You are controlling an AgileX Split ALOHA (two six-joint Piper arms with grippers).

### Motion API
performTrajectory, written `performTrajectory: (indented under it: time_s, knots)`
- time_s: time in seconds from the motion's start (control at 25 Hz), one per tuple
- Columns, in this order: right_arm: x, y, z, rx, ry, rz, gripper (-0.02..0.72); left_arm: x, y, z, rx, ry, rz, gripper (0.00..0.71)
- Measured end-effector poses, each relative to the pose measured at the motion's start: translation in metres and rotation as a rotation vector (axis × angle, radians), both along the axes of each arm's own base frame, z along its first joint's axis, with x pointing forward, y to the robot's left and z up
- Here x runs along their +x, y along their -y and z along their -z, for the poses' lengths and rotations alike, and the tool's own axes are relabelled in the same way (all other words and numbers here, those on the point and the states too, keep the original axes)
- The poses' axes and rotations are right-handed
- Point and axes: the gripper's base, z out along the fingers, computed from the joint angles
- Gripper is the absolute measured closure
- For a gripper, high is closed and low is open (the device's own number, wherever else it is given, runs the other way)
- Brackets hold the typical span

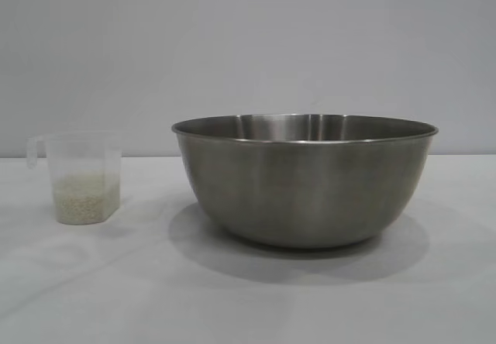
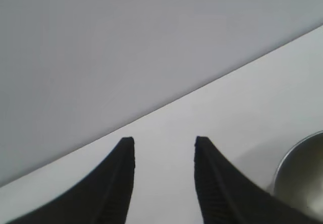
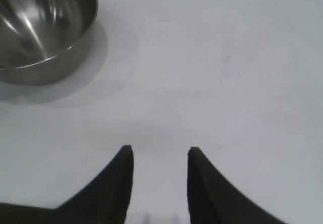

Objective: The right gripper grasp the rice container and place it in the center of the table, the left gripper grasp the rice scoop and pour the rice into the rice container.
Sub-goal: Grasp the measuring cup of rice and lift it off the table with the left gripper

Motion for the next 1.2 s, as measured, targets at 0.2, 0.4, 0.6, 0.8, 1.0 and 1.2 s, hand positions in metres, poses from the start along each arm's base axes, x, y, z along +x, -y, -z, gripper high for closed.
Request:
performTrajectory:
  time_s: [0.2,0.4,0.6,0.8,1.0,1.2]
  knots:
    - [0.000,0.000,0.000,0.000,0.000,0.000,0.444,-0.031,-0.022,0.027,-0.094,-0.008,-0.103,0.439]
    - [0.000,0.000,0.000,0.000,0.000,0.000,0.444,-0.052,-0.034,0.054,-0.060,-0.015,-0.116,0.439]
    - [0.000,0.000,0.000,0.001,0.000,0.001,0.444,-0.074,-0.045,0.071,-0.056,0.019,-0.120,0.439]
    - [0.000,0.000,0.000,0.006,0.000,-0.001,0.444,-0.084,-0.050,0.081,-0.076,-0.009,-0.136,0.439]
    - [0.000,-0.001,0.000,0.015,-0.001,-0.006,0.444,-0.081,-0.049,0.092,-0.062,-0.043,-0.137,0.439]
    - [0.000,-0.001,0.000,0.017,-0.001,-0.007,0.444,-0.073,-0.047,0.116,-0.076,-0.082,-0.165,0.439]
